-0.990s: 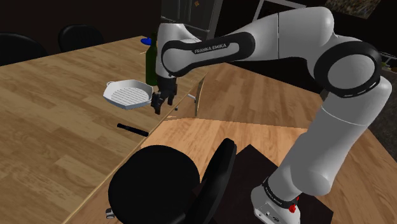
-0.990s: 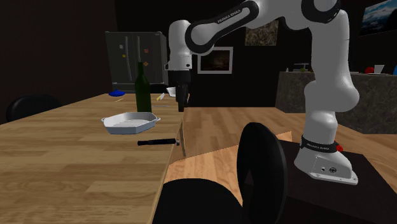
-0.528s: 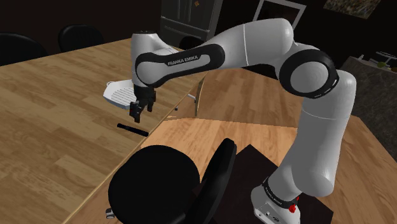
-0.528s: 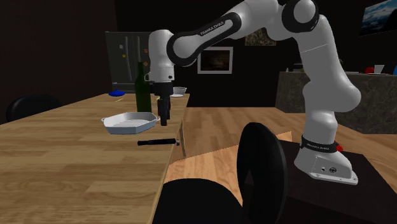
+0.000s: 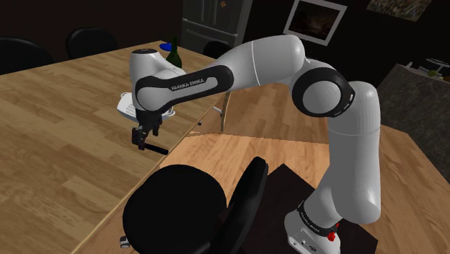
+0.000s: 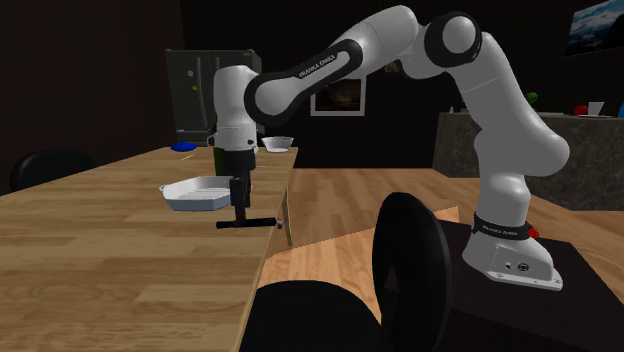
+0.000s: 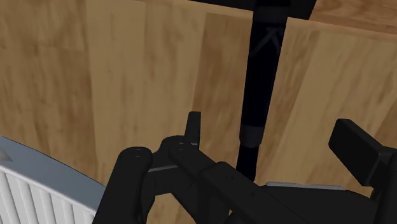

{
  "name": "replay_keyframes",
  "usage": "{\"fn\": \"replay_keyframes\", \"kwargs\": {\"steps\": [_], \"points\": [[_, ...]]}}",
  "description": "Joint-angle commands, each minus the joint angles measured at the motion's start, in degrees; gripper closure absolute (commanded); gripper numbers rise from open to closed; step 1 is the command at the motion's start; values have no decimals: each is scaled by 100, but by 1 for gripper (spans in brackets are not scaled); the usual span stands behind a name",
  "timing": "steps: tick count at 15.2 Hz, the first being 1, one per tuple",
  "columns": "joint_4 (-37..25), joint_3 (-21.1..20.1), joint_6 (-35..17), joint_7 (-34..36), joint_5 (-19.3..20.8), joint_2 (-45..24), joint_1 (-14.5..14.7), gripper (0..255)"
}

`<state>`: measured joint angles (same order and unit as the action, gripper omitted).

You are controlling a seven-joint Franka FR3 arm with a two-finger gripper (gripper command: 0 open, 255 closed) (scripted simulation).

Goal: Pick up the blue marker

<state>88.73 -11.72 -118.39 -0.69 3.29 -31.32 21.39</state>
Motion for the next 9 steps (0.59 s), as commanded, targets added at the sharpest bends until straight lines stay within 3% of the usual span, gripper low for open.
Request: {"fn": "replay_keyframes", "kwargs": {"steps": [1,5,6,9], "points": [[31,9,-114,-4,15,-80,3,0],[96,20,-267,-1,32,-170,9,0],[86,20,-266,1,33,-179,12,255],[83,21,-263,0,33,-179,11,255]]}}
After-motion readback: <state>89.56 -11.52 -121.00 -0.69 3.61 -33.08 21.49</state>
